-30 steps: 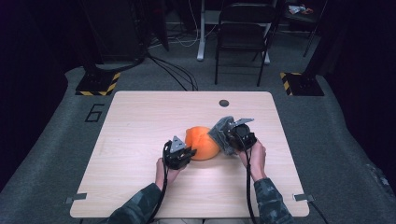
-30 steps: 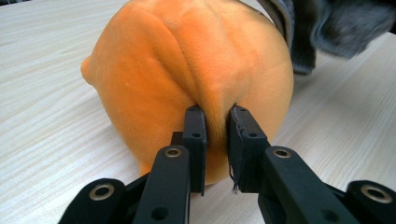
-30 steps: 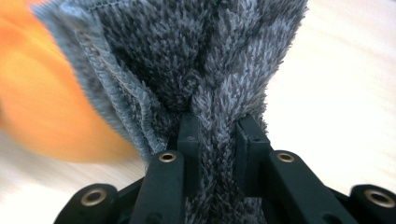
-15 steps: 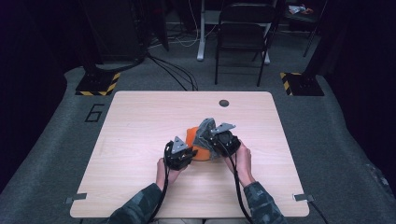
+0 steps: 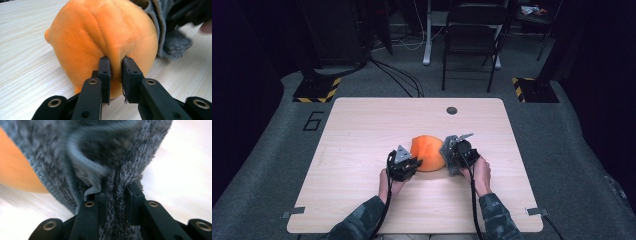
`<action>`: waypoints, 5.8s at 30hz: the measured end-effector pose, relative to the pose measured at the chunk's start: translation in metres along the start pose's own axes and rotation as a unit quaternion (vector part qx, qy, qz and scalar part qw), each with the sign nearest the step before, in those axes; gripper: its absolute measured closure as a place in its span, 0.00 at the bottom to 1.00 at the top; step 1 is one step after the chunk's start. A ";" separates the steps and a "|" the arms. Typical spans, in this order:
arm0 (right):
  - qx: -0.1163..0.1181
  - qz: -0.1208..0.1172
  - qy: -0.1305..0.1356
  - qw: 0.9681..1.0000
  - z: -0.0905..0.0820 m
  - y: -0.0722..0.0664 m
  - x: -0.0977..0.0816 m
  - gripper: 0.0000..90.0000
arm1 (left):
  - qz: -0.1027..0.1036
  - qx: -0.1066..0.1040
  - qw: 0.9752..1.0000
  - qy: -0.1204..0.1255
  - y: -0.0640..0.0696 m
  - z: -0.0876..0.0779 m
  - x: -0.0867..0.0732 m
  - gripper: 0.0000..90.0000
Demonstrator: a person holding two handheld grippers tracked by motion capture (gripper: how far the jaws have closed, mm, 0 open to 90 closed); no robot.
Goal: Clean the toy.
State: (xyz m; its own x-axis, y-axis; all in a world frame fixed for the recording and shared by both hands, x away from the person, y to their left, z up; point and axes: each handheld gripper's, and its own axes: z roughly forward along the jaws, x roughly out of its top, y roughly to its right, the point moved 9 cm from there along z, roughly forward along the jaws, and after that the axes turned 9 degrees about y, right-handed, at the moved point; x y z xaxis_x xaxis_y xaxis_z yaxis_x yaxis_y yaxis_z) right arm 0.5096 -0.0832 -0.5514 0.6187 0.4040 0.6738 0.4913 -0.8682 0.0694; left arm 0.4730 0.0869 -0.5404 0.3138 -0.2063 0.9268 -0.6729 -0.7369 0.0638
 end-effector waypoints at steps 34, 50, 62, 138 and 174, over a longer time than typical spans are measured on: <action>0.023 -0.019 0.072 0.997 -0.024 -0.024 0.033 0.83 | 0.042 0.066 0.997 -0.012 -0.003 0.006 -0.013 0.59; 0.030 -0.014 0.113 0.993 -0.060 -0.026 0.056 0.83 | 0.027 0.011 0.999 0.035 0.009 -0.004 0.016 0.86; 0.017 -0.058 0.105 0.993 -0.046 -0.041 0.051 0.83 | 0.030 -0.013 0.999 0.023 0.022 -0.001 0.012 0.86; -0.013 -0.011 -0.021 1.000 0.005 0.005 -0.010 0.83 | 0.006 -0.026 1.000 0.017 0.012 0.001 0.005 0.83; 0.032 -0.010 0.067 0.997 -0.035 -0.018 0.037 0.84 | 0.070 0.022 0.997 0.007 0.007 0.005 0.002 0.87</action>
State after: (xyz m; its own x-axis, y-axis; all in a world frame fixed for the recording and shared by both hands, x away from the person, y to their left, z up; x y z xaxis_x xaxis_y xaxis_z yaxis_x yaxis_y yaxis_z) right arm 0.5028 -0.0627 -0.5018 0.5232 0.3749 0.7653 0.5431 -0.8387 0.0396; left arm 0.4720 0.0782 -0.5401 0.2093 -0.3003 0.9306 -0.6793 -0.7292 -0.0826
